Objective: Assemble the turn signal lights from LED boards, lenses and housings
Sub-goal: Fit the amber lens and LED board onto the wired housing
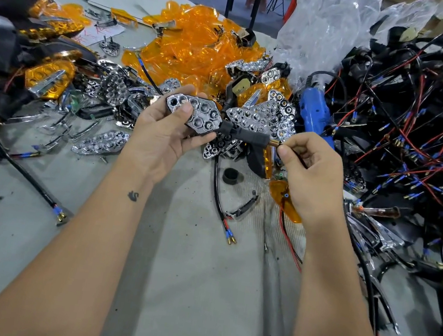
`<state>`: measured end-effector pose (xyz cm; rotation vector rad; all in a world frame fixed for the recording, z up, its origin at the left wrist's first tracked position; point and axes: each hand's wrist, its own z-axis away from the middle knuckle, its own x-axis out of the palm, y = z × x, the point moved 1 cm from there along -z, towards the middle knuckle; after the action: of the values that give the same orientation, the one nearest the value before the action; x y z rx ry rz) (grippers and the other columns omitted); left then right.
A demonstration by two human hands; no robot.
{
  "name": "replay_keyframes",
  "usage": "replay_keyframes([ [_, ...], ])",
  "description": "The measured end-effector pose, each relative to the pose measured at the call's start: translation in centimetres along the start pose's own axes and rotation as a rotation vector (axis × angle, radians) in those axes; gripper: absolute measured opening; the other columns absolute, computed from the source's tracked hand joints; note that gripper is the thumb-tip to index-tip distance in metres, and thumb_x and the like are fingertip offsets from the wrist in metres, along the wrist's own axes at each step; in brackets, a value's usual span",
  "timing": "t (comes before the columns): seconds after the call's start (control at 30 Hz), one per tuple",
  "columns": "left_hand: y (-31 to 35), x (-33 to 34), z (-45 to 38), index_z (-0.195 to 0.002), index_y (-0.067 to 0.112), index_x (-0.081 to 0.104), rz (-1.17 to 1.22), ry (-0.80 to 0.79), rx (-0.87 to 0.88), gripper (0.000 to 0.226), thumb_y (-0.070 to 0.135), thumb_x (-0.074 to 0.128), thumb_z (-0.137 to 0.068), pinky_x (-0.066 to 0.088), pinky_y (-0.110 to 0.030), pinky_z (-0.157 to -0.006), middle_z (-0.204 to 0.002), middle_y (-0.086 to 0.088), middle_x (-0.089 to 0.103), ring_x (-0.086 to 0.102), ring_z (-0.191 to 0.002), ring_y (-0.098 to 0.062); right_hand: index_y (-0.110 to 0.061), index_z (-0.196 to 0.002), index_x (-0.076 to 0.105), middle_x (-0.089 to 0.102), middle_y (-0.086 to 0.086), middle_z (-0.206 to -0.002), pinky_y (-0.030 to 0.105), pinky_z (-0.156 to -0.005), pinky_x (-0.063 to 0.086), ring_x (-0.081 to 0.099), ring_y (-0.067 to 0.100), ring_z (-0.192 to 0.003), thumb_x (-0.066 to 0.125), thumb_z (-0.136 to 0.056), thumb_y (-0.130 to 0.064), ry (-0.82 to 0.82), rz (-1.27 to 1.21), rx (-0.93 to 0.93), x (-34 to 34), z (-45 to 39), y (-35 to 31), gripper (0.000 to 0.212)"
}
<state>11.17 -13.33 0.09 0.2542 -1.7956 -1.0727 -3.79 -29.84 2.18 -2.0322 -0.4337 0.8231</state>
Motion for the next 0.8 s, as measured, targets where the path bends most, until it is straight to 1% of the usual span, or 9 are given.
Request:
replay_keyframes([
  [0.1, 0.01, 0.1, 0.1, -0.114, 0.013, 0.061, 0.019, -0.008, 0.008, 0.025, 0.003, 0.058, -0.092, 0.061, -0.031, -0.065, -0.11, -0.004, 0.074, 0.073, -0.096, -0.026, -0.024, -0.081, 0.061, 0.06, -0.007, -0.079, 0.015, -0.072, 0.047, 0.054, 0.006, -0.075, 0.062, -0.095, -0.005, -0.027, 0.028, 0.028, 0.45, 0.07, 0.07, 0.023],
  [0.2, 0.0, 0.41, 0.34, -0.11, 0.014, 0.061, 0.02, -0.023, 0.032, 0.027, -0.001, 0.06, -0.088, 0.061, -0.03, -0.066, -0.11, -0.003, 0.072, 0.072, -0.095, -0.024, -0.019, -0.081, 0.063, 0.059, -0.007, -0.073, 0.013, -0.063, 0.042, 0.049, 0.004, -0.067, 0.058, -0.099, -0.013, -0.038, 0.061, 0.062, 0.72, 0.22, 0.01, 0.02],
  [0.3, 0.14, 0.71, 0.57, -0.105, 0.014, 0.063, -0.02, -0.044, 0.053, 0.03, 0.001, 0.066, -0.078, 0.061, -0.031, -0.067, -0.109, -0.002, 0.071, 0.07, -0.091, -0.016, -0.014, -0.073, 0.059, 0.05, -0.008, -0.061, 0.012, -0.049, 0.032, 0.04, 0.002, -0.054, 0.052, -0.103, -0.021, -0.05, 0.076, 0.089, 0.87, 0.35, 0.0, 0.031],
  [0.4, 0.18, 0.76, 0.71, -0.107, 0.013, 0.062, -0.047, -0.042, 0.045, 0.033, 0.001, 0.066, -0.076, 0.061, -0.03, -0.065, -0.11, -0.002, 0.07, 0.068, -0.088, -0.015, -0.006, -0.073, 0.057, 0.039, -0.011, -0.052, 0.012, -0.043, 0.028, 0.034, 0.003, -0.044, 0.048, -0.104, -0.027, -0.045, 0.067, 0.121, 0.79, 0.28, 0.03, 0.039],
  [0.5, 0.22, 0.71, 0.78, -0.109, 0.013, 0.062, -0.049, -0.037, 0.034, 0.034, 0.001, 0.066, -0.077, 0.061, -0.029, -0.064, -0.11, -0.001, 0.071, 0.069, -0.091, -0.018, -0.009, -0.076, 0.061, 0.044, -0.009, -0.057, 0.013, -0.048, 0.031, 0.036, 0.002, -0.047, 0.05, -0.103, -0.026, -0.064, 0.09, 0.107, 0.76, 0.22, 0.08, 0.033],
  [0.63, 0.28, 0.69, 0.83, -0.111, 0.013, 0.06, -0.049, -0.02, 0.004, 0.031, 0.001, 0.062, -0.083, 0.06, -0.027, -0.061, -0.103, 0.0, 0.074, 0.073, -0.086, -0.019, -0.012, -0.082, 0.061, 0.052, -0.005, -0.068, 0.013, -0.055, 0.037, 0.041, 0.0, -0.057, 0.056, -0.1, -0.017, -0.067, 0.048, 0.082, 0.68, 0.25, 0.08, 0.02],
  [0.73, 0.23, 0.67, 0.82, -0.11, 0.015, 0.061, -0.069, -0.017, -0.006, 0.027, 0.001, 0.061, -0.087, 0.06, -0.026, -0.062, -0.1, 0.0, 0.074, 0.073, -0.082, -0.018, -0.018, -0.08, 0.059, 0.051, -0.015, -0.067, 0.012, -0.061, 0.041, 0.045, -0.001, -0.062, 0.057, -0.099, -0.012, -0.097, 0.019, 0.066, 0.67, 0.28, 0.1, 0.02],
  [0.8, 0.14, 0.63, 0.74, -0.107, 0.017, 0.061, -0.069, -0.008, -0.006, 0.024, 0.001, 0.059, -0.089, 0.059, -0.026, -0.062, -0.099, -0.001, 0.074, 0.073, -0.082, -0.018, -0.023, -0.078, 0.057, 0.052, -0.02, -0.064, 0.013, -0.061, 0.042, 0.046, -0.001, -0.063, 0.056, -0.099, -0.011, -0.119, 0.01, 0.064, 0.8, 0.32, 0.07, 0.023],
])
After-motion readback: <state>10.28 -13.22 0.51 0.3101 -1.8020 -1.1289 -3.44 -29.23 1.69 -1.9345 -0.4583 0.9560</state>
